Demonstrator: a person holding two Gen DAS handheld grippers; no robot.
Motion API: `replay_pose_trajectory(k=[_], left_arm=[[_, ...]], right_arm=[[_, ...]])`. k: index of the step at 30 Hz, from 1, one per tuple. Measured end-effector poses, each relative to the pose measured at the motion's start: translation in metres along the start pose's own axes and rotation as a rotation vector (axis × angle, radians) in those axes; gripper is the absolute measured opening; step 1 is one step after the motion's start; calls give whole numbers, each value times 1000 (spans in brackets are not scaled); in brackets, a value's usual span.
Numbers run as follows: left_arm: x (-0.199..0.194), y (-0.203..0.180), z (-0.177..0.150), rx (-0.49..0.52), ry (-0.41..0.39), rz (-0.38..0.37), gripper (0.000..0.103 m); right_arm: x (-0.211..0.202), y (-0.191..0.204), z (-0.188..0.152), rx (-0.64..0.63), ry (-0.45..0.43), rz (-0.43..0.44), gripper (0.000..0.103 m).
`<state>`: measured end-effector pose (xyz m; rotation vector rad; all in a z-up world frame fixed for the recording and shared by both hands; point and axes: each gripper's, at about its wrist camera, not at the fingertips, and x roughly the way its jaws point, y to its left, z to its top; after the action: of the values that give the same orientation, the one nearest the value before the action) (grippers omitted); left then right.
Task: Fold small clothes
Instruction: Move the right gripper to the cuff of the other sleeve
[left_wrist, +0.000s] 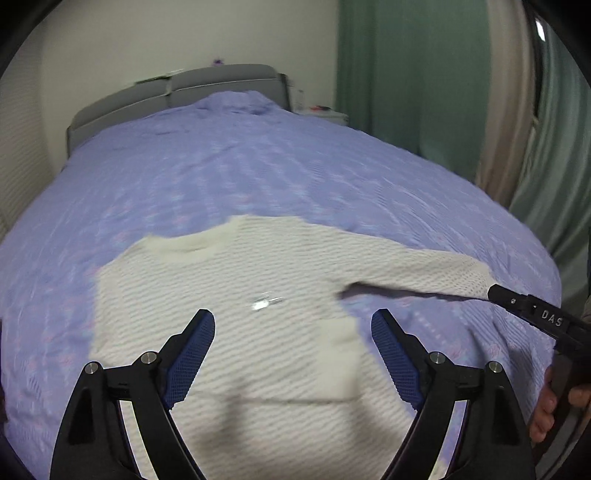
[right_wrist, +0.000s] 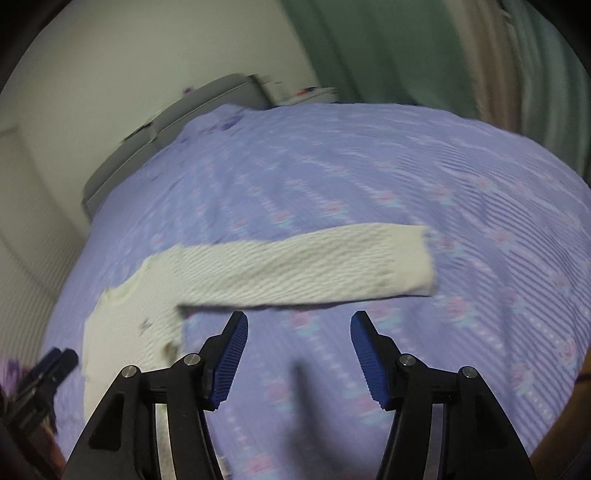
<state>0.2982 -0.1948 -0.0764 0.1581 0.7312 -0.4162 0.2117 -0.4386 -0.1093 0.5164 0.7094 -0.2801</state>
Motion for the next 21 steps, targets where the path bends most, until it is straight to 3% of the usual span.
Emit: replay_pose_trajectory(k=[2, 9, 14, 21], left_arm=[[14, -28, 8, 60, -6, -8, 87], [46, -88, 21, 129, 38, -49, 87], [50, -99, 22, 146, 43, -48, 87], [44, -100, 27, 127, 30, -61, 87]], right_arm=[[3, -23, 4, 81, 0, 2, 59], [21, -62, 2, 220, 23, 34, 59], [44, -77, -8, 325, 56, 129, 59], [67, -97, -6, 455, -27, 243, 67]])
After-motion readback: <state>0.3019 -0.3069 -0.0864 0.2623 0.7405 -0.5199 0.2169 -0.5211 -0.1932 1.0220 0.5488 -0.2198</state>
